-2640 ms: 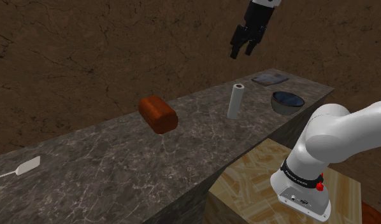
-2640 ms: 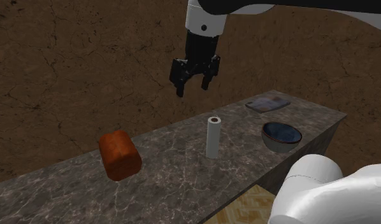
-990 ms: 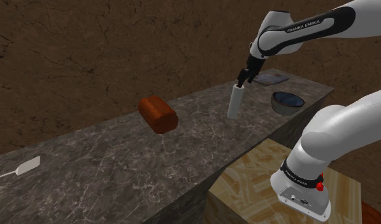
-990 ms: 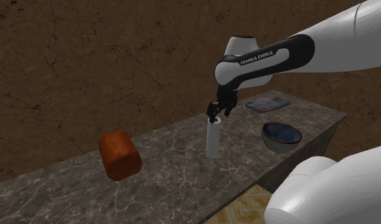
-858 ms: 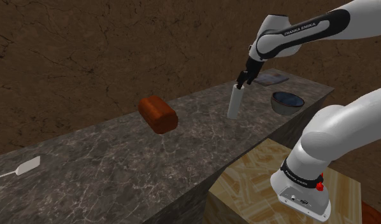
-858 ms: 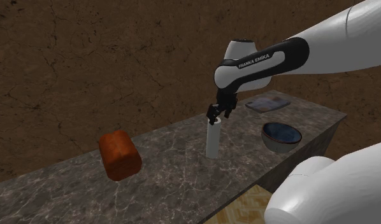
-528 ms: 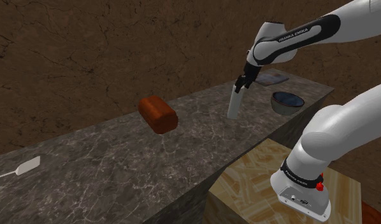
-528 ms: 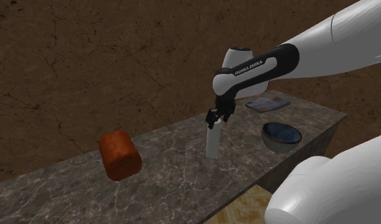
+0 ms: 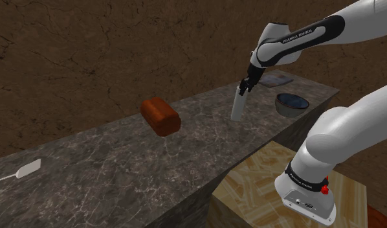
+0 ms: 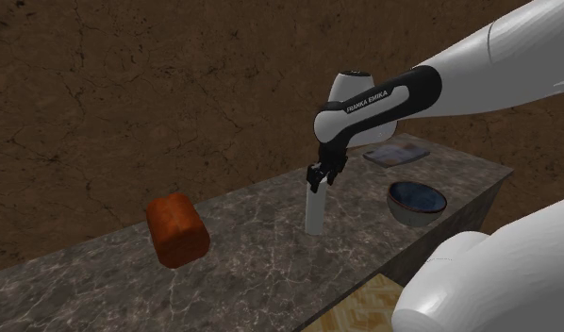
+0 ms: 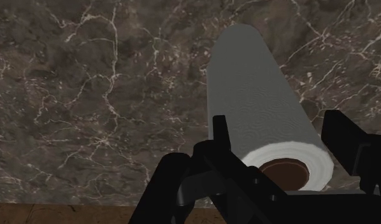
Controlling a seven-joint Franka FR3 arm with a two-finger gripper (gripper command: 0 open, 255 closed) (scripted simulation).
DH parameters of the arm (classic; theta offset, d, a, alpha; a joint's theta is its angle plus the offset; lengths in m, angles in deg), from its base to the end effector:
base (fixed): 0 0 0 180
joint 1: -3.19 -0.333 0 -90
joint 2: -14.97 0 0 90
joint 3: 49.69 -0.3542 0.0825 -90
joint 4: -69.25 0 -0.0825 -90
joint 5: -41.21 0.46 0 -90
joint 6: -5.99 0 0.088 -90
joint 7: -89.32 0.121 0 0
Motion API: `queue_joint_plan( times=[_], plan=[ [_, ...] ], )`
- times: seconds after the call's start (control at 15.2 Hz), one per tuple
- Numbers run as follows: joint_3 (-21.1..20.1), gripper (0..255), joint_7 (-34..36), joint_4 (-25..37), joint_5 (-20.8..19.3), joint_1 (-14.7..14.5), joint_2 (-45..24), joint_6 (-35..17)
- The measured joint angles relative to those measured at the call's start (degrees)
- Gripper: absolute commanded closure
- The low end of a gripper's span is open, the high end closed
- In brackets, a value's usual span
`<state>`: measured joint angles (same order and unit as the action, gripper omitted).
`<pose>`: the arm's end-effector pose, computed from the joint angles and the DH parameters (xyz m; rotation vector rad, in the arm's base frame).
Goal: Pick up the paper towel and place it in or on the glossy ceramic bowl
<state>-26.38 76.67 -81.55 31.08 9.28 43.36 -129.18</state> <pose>0.3962 -0.2177 0.3912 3.0992 -0.2367 0.3169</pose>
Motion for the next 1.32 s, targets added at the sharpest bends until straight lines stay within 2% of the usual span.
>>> queue_joint_plan(
  times=[0.66,1.32],
  plan=[
    [-0.1,255,0.1,0.2,0.0,0.0,0.1,0.4],
    [-1.7,255,0.5,5.4,0.3,0.1,3.5,8.9]
  ],
)
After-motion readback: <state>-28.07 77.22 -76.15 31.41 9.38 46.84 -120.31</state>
